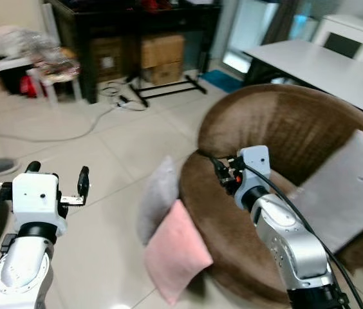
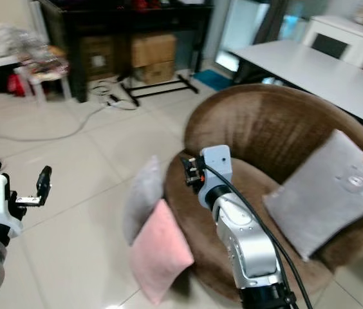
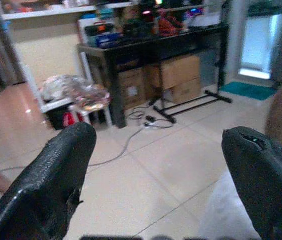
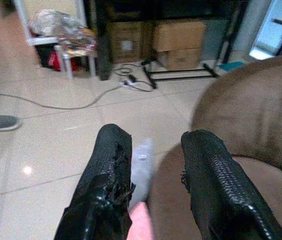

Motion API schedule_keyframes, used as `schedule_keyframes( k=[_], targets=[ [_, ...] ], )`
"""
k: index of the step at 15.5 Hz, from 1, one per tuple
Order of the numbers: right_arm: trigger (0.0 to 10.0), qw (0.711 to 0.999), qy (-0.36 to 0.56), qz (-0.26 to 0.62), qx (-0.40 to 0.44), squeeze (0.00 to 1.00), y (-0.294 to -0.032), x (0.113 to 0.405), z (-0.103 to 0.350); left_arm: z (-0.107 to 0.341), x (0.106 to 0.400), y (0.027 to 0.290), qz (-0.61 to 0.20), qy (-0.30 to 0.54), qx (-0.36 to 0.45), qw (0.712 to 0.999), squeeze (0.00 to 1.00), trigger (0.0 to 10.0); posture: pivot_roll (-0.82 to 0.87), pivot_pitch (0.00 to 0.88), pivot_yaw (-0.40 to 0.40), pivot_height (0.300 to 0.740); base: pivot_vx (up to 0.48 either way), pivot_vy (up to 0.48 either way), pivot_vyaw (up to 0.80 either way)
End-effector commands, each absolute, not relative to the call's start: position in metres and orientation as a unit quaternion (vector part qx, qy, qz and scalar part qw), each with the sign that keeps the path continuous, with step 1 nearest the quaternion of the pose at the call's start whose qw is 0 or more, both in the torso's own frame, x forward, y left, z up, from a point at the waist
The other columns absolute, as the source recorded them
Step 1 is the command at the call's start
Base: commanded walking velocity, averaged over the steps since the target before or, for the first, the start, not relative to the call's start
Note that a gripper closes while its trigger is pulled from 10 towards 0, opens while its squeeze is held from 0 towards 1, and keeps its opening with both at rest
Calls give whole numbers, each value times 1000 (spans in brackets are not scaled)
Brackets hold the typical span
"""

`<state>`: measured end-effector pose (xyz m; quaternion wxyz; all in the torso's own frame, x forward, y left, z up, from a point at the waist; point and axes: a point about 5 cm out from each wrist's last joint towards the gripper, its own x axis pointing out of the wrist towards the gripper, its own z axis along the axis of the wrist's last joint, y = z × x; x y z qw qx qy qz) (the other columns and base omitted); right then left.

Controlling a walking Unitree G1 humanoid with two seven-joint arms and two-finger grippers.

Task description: Move the pillow to the sofa from floor

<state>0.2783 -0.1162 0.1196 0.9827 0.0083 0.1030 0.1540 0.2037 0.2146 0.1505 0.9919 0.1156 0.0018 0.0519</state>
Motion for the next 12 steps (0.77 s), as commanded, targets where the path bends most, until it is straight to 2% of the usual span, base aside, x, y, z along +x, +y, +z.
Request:
schedule_keyframes(
  k=[1, 8, 11, 12],
  targets=[
    [10000, 985, 97, 144, 8, 0, -121, 280, 123, 152, 204, 213, 45, -1, 117, 992, 0, 10000, 84, 0, -85, 740, 300, 0, 0],
    [10000, 985, 97, 145, 6, 0, -120, 280, 122, 151, 205, 212, 42, -1, 118, 992, 0, 10000, 82, 0, -81, 740, 296, 0, 0],
    [10000, 986, 94, 135, 8, 0, -120, 282, 122, 151, 208, 209, 19, -1, 135, 991, 0, 10000, 69, 0, -39, 740, 296, 0, 0],
    [10000, 987, 92, 130, 11, 0, -120, 281, 122, 152, 210, 210, 12, -3, 137, 990, 0, 10000, 55, 0, -3, 740, 296, 0, 0]
  ],
)
